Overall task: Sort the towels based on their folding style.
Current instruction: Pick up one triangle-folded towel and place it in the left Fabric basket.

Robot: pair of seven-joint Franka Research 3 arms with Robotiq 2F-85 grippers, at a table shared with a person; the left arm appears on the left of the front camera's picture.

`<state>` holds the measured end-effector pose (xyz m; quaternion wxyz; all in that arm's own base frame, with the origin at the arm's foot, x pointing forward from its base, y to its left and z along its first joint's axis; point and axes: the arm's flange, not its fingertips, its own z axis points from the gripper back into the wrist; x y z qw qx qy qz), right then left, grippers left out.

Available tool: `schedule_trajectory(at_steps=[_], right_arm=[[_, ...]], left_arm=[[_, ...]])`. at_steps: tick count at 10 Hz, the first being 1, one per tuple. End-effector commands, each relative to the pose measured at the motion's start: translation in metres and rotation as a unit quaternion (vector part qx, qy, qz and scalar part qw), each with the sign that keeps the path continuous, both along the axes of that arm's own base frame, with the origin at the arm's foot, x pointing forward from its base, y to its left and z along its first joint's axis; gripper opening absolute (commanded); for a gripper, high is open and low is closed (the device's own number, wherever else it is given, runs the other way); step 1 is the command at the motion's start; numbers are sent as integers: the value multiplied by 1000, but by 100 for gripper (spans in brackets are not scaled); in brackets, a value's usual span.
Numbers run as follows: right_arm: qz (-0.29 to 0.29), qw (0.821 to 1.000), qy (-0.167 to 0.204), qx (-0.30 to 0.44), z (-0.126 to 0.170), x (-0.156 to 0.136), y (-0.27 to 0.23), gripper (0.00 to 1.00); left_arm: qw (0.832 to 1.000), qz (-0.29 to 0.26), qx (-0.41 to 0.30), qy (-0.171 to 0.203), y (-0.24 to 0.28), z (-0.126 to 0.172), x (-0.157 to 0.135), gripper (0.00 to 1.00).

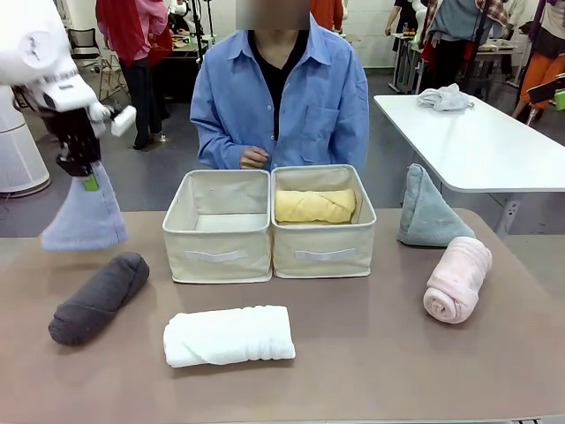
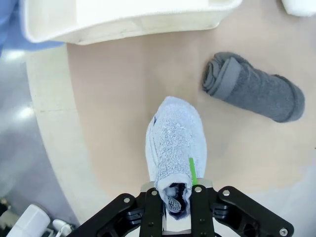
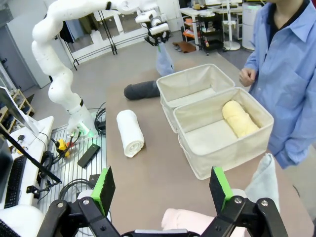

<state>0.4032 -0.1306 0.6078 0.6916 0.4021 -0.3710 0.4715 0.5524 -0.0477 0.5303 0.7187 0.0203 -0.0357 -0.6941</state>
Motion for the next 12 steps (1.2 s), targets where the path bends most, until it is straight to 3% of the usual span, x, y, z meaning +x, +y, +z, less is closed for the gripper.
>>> schedule_trajectory(at_steps=[1, 2, 4, 5, 6, 9, 10, 11, 12], right_arm=[[1, 1000, -3, 3, 0, 0, 0, 100], [1, 1000, -3, 3, 0, 0, 0, 100], [1, 1000, -3, 3, 0, 0, 0, 100], [1, 1000, -3, 3, 0, 0, 0, 100], [1, 1000, -3, 3, 0, 0, 0, 100], [1, 1000, -3, 3, 0, 0, 0, 100], [1, 1000, -3, 3, 0, 0, 0, 100], [1, 1000, -3, 3, 0, 0, 0, 100], [1, 1000, -3, 3, 0, 0, 0, 100]], left_arm=[[999, 5, -3, -45, -10, 47, -52, 13], [998, 0, -13, -68, -17, 68, -69, 13], [997, -7, -24, -77, -25, 95, -96, 13], [994, 17, -61, -84, -13, 95, -100, 13], [997, -12, -12, -79, -24, 104, -90, 13], [997, -8, -24, -79, -22, 105, -97, 16], [995, 26, 68, -73, 51, 112, -135, 16], [988, 106, 42, -104, 129, 126, -180, 16], [986, 119, 22, -117, 153, 127, -198, 16]])
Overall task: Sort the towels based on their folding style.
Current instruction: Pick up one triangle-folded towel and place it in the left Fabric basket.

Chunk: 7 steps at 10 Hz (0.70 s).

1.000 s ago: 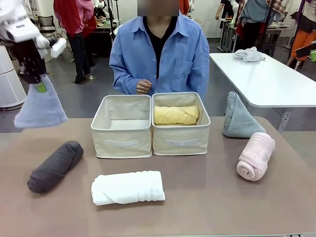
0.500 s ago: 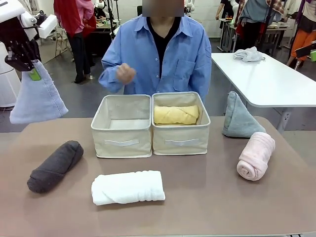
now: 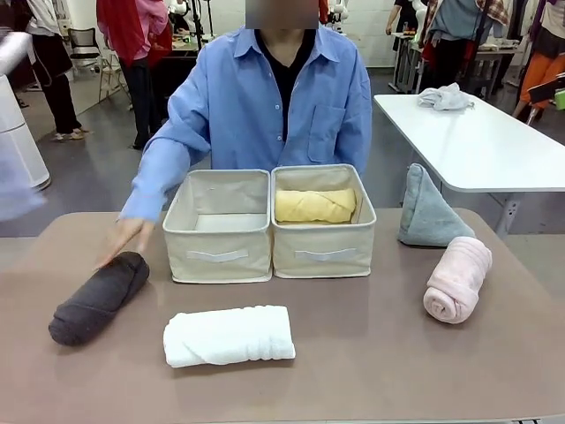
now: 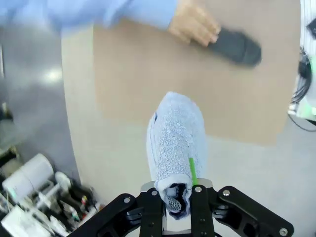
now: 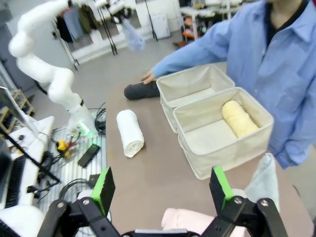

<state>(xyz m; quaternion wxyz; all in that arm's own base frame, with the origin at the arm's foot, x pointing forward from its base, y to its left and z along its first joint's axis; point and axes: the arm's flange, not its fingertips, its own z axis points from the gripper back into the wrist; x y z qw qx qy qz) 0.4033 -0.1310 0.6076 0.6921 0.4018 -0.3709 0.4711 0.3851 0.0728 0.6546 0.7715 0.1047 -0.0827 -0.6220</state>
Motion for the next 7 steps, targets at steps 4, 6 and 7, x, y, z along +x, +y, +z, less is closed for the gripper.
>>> schedule_trajectory(at_steps=[4, 6, 7], right_arm=[[1, 1000, -3, 3, 0, 0, 0, 100], [1, 1000, -3, 3, 0, 0, 0, 100], [1, 1000, -3, 3, 0, 0, 0, 100]], left_arm=[[998, 46, -18, -40, 51, -2, -40, 16], [997, 54, -22, -43, 58, -1, -41, 16], [997, 56, -26, -45, 55, -2, -41, 16]])
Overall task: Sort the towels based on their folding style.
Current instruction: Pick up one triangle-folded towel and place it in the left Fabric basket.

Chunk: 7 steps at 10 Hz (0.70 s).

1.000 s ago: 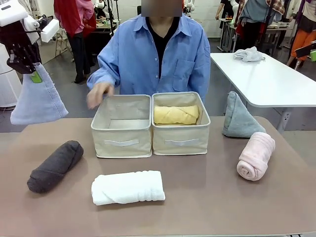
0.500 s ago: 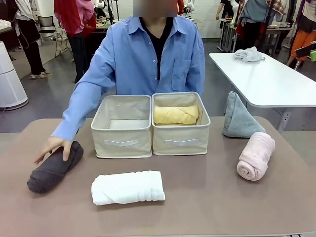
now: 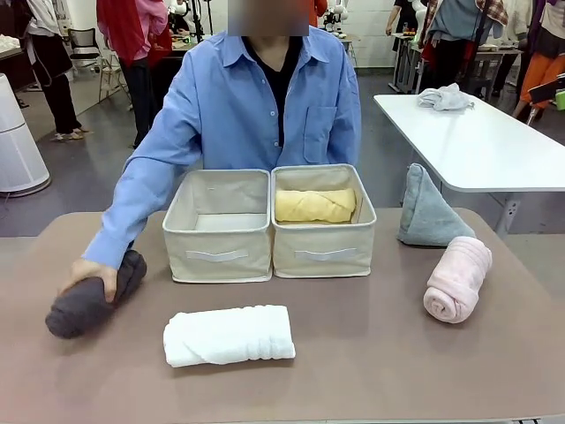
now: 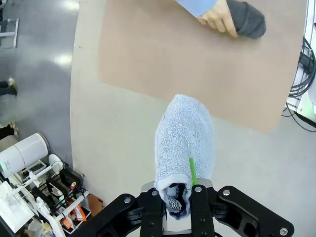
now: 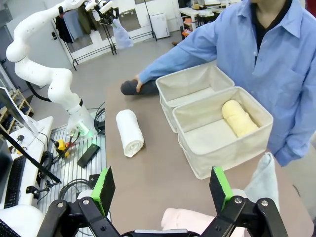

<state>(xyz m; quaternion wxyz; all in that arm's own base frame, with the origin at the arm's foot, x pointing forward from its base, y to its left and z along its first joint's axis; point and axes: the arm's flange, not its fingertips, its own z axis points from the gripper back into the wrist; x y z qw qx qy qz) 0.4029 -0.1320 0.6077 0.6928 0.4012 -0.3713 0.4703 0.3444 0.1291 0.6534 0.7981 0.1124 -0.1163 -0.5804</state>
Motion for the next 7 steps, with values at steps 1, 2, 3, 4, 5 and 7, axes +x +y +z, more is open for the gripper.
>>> schedule_trajectory(at_steps=[1, 2, 3, 4, 5, 7], right_arm=[[3, 1000, -3, 3, 0, 1, 1, 100], [3, 1000, -3, 3, 0, 1, 1, 100], [3, 1000, -3, 3, 0, 1, 1, 100], [3, 1000, -3, 3, 0, 1, 1, 100], [3, 1000, -3, 3, 0, 1, 1, 100], [3, 1000, -3, 3, 0, 1, 1, 100]], left_arm=[[1000, 7, -9, -11, 0, 1, 3, 16], [1000, 2, -14, -12, -1, 1, 5, 16], [1000, -7, -27, -11, -5, 1, 6, 16], [999, -25, -44, -12, -13, 2, 8, 16], [995, -63, -73, -10, -28, 4, 8, 16], [987, -123, -102, -16, -70, 10, 14, 16]])
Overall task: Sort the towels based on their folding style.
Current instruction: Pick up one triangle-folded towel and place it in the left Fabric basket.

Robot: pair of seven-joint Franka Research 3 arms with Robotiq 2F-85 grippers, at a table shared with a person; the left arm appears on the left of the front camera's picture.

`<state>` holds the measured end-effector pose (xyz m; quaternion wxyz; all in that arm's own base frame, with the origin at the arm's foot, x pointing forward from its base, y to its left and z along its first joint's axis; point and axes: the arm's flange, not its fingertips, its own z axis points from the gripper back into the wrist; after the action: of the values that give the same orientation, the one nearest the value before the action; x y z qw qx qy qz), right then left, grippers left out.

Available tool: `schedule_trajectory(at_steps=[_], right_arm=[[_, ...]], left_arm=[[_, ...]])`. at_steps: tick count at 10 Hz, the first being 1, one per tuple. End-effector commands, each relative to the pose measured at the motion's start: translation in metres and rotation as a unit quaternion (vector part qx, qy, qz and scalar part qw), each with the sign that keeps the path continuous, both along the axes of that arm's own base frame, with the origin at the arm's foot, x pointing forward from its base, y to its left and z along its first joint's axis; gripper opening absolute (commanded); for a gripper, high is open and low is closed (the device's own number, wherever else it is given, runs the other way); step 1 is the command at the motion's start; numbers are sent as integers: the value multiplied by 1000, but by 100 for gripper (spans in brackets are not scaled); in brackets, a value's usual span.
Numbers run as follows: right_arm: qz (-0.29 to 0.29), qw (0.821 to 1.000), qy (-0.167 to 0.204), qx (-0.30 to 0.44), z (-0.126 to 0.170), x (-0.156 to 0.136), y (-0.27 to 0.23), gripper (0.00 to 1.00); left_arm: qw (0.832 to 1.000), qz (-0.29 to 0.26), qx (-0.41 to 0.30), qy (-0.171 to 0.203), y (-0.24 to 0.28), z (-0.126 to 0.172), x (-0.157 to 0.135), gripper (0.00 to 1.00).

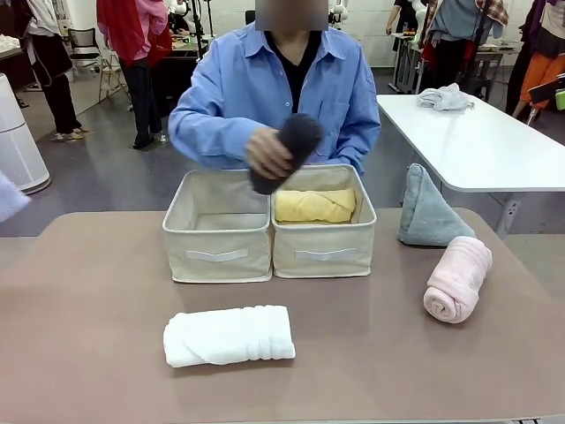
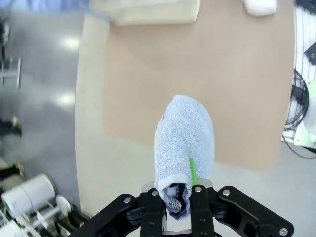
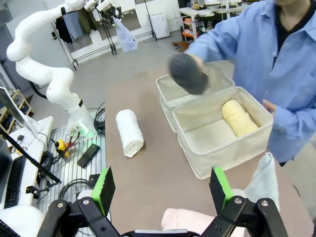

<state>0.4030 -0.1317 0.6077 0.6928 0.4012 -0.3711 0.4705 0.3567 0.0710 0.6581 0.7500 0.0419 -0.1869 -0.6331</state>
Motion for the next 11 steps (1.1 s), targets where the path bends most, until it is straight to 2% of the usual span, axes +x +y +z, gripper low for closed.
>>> schedule_trajectory(at_steps=[1, 3, 6, 7, 8, 9, 11], right_arm=[[3, 1000, -3, 3, 0, 0, 1, 100], [3, 1000, -3, 3, 0, 0, 1, 100], [3, 1000, -3, 3, 0, 0, 1, 100], [3, 1000, -3, 3, 0, 0, 1, 100], [3, 1000, -3, 3, 0, 0, 1, 100], [3, 1000, -3, 3, 0, 0, 1, 100], [3, 1000, -3, 3, 0, 0, 1, 100]], left_arm=[[998, -64, -9, -2, -38, 6, 7, 16], [993, -119, 13, 16, -96, 4, 25, 16], [989, -137, 39, 34, -152, 3, 45, 16], [993, -105, 52, 23, -155, 2, 46, 16], [994, -99, 34, 31, -146, 1, 48, 16], [989, -138, 43, 30, -161, -9, 45, 16], [989, -138, 43, 30, -161, -9, 45, 16]])
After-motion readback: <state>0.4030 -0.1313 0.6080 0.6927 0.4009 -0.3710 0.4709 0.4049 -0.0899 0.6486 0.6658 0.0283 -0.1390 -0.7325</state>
